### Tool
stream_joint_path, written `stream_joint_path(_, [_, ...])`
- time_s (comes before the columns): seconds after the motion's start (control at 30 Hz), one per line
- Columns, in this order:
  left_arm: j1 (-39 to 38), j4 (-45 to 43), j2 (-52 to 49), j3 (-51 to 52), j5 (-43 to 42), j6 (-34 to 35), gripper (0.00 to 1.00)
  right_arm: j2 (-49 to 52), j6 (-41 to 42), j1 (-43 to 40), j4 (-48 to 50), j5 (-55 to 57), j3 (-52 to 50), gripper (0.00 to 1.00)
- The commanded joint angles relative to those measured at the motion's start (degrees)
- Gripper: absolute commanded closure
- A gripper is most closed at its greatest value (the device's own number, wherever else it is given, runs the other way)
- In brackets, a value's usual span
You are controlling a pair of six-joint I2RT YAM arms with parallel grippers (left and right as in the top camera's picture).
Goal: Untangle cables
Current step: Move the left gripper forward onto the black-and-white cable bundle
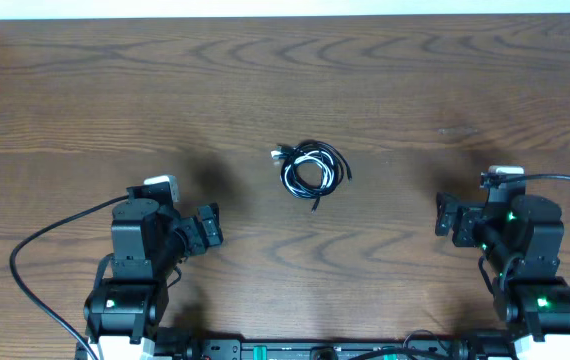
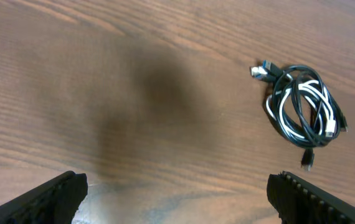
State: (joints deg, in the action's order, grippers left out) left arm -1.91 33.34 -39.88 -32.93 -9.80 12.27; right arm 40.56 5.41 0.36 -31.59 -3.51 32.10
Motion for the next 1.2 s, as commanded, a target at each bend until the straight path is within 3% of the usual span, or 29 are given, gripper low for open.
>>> stream_joint_path(0.0, [0.24,1.60,-0.04,-1.44,-1.79,0.74,0.02,2.47,1.40,0.44,-3.50,-0.50,4.83,0.01])
stream_joint_path(0.1, [0.24,1.29,0.00,-1.44,-1.53,0.70,0.02,3.67,1.31,0.44,-6.71,-0.48,7.19,0.01])
stream_joint_path(0.23, [0.24,1.36,-0.04,-1.44,-1.55,0.72,0.02,3.63,-5.49,0.44,-6.27,-0.48,7.45,0.01])
stream_joint_path(0.63, [0.24,1.77,-0.50,-5.55,1.36,1.75,0.01,3.69,-3.74,0.44,-1.42,-3.21,7.45,0.01])
stream_joint_path(0.8, [-0.85,6.69,-11.89,-15.21,2.49,-0.48,0.02,5.44,-2.86,0.46,-3.50,-4.31,8.13,0.04])
stream_joint_path(1.0, [-11.58,6.12,-22.84,-21.62,2.54,-5.01,0.02,11.87,-2.91,0.48,-4.63,-4.35,12.31,0.05])
stream_joint_path(1.17, [-16.39,-3.89,-27.50,-21.92,2.49,-4.50,0.02,15.28,-4.22,0.52,-6.43,-4.83,15.17,0.05])
